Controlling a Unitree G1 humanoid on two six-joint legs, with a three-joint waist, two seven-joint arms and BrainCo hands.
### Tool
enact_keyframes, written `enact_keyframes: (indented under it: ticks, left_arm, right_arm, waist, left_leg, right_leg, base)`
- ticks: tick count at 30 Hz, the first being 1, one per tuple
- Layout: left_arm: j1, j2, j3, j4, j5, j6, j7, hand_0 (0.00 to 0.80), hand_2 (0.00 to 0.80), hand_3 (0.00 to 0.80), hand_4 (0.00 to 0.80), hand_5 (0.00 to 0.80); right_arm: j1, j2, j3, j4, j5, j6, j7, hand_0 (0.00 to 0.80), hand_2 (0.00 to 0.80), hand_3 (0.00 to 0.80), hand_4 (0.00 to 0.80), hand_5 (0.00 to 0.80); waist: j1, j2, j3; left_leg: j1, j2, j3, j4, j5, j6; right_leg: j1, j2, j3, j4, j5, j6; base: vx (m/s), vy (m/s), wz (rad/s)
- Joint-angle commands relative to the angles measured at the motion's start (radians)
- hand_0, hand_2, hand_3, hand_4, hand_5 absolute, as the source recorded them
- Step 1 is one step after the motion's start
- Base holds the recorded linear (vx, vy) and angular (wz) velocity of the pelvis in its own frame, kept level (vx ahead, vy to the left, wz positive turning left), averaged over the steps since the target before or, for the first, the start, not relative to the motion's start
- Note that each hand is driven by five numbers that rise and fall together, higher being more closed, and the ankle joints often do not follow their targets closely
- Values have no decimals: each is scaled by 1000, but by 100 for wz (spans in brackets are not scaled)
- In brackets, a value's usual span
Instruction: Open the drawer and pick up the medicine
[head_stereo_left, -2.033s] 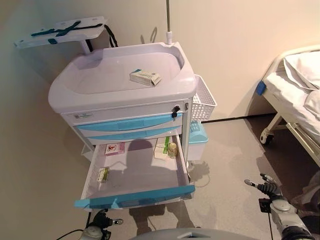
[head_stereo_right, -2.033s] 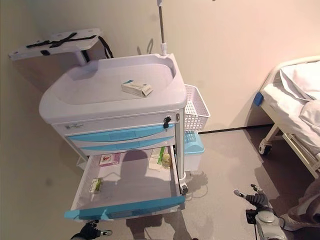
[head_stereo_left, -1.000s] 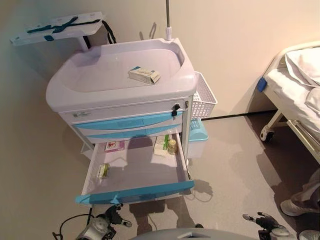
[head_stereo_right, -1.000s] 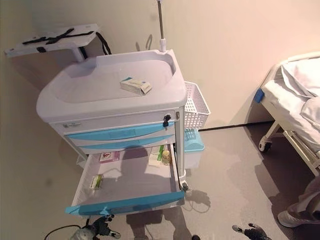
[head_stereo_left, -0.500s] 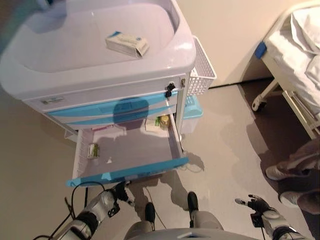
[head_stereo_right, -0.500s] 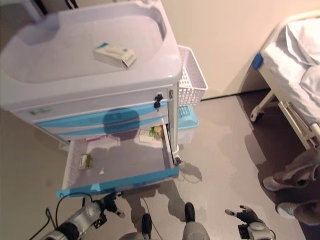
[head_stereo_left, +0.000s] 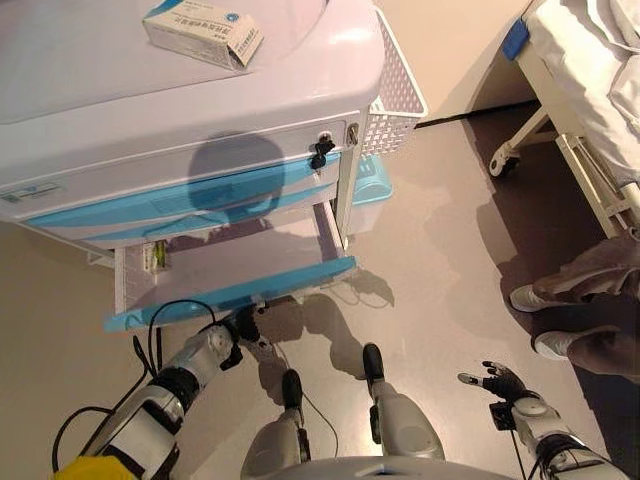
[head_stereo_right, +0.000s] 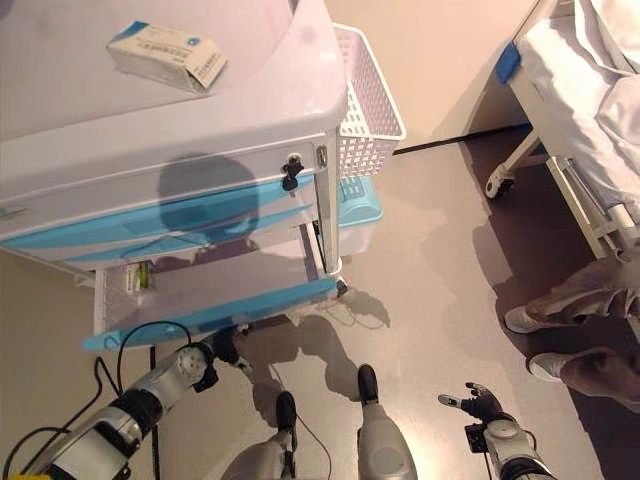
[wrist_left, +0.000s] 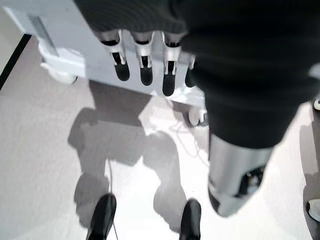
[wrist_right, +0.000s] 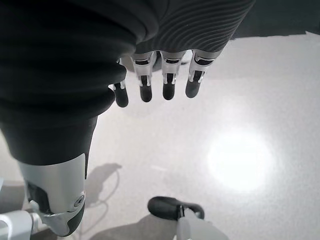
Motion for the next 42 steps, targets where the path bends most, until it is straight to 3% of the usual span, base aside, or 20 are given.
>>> enact_keyframes:
  ticks: [1,12,25,36,42]
  left_arm:
    - [-76,44,57,-25,14,-26,51,0,0,0,0,0]
    - [-172,143,91,-56,1,-23,99,0,0,0,0,0]
    - [-262,217,117,10,-6,-21,127,0,0,0,0,0]
    - [-370,310,92,69,-12,-25,137,0,0,0,0,0]
    - [-383,319,102,82,-32,-27,146,0,0,0,0,0]
  right_arm:
    - [-10,-10,47,-32,20,-29,-10,0,0,0,0,0]
    - [1,-14,61,-81,21,-44,0,0,0,0,0,0]
    - [3,-9,71,-70,20,-51,11,0,0,0,0,0]
    - [-4,-17,94,-90,24,-60,18,0,0,0,0,0]
    - [-7,-12,101,-80,29,-62,20,0,0,0,0,0]
  waist:
    - [-12,-26,-29]
    - [-17,-42,-7]
    - [-22,-59,-4]
    - [-29,-84,9]
    - [-27,-89,10]
  left_leg:
    - [-110,-45,-48,121,-48,37]
    - [-138,-41,-40,137,-51,36]
    - [-148,-36,-36,134,-48,32]
    - [-182,-27,-25,143,-40,29]
    - [-190,-27,-24,152,-44,29]
  right_leg:
    - [-72,-23,-6,120,-45,61]
    - [-98,-20,5,122,-36,62]
    - [-108,-16,15,109,-26,62]
    - [-140,-14,19,100,-4,66]
    - [-143,-15,24,100,-2,67]
  base:
    - [0,0,0]
    - [0,-1,-3]
    - [0,-1,-1]
    - [-3,-2,-1]
    - [0,0,0]
